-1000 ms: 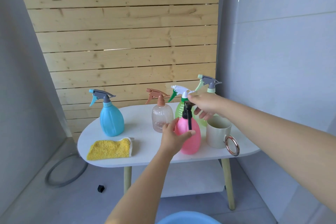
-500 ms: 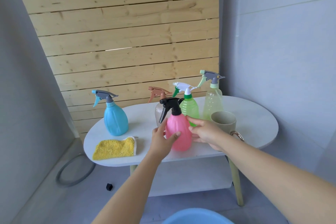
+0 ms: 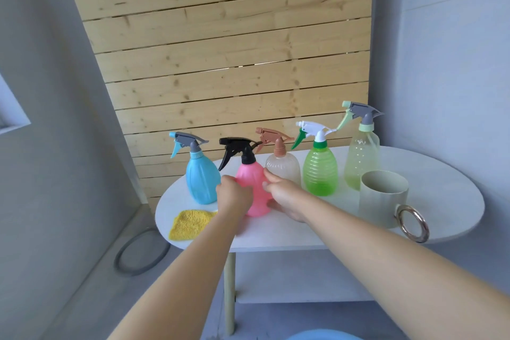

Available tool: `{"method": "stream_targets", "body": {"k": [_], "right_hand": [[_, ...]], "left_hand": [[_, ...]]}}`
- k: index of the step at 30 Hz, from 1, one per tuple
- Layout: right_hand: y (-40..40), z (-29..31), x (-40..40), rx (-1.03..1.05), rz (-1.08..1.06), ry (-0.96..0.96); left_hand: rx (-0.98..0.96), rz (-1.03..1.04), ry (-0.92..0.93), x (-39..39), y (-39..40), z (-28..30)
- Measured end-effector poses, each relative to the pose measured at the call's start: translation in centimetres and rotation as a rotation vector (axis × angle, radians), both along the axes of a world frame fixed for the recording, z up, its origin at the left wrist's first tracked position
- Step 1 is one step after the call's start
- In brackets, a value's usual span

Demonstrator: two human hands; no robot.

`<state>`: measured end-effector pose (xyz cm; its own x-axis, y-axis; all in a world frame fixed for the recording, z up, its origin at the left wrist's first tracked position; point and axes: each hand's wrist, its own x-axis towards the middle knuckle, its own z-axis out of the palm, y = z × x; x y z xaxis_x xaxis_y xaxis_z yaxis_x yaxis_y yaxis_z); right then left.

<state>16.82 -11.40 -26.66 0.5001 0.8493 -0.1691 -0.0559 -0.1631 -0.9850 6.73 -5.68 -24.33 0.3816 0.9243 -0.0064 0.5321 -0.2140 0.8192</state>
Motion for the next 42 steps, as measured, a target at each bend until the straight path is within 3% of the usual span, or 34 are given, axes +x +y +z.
{"method": "stream_targets", "body": {"k": [7, 18, 20, 23, 25, 28, 34, 38, 42], "right_hand": [[3.4, 0.1, -0.5, 0.022, 0.021, 0.169], [4.2, -0.3, 0.4, 0.048, 0.014, 0.174], [3.3, -0.3, 0.5, 0.01, -0.055, -0.021], [0.4, 0.0, 0.7, -0.062, -0.274, -0.513], [-1.2, 0.0, 1.0, -0.034, -0.38, -0.614], [-2.1, -0.1, 2.2, -0.035, -0.417, -0.54], [-1.7, 0.7, 4.2, -0.204, -0.223, -0.339], [-1.9, 0.3, 4.5, -0.118, -0.244, -0.28], [-3.1, -0.7, 3.9, -0.083, -0.231, -0.342]], "left_hand": [[0.014, -0.08, 0.052, 0.4, 3.0, -0.4], [-0.008, -0.098, -0.023, 0.5, 4.3, -0.9], [0.042, -0.045, -0.073, 0.6, 3.1, -1.2], [0.224, -0.027, -0.139, 1.5, 1.3, -1.7], [0.256, -0.141, -0.141, 2.6, 0.4, -1.7], [0.166, -0.268, -0.116, 4.6, -0.6, -1.1], [0.038, -0.291, 0.049, 6.7, 0.3, -0.9], [0.133, -0.254, 0.04, 6.4, 0.0, -1.7], [0.219, -0.215, 0.036, 5.3, -1.2, -2.1]]}}
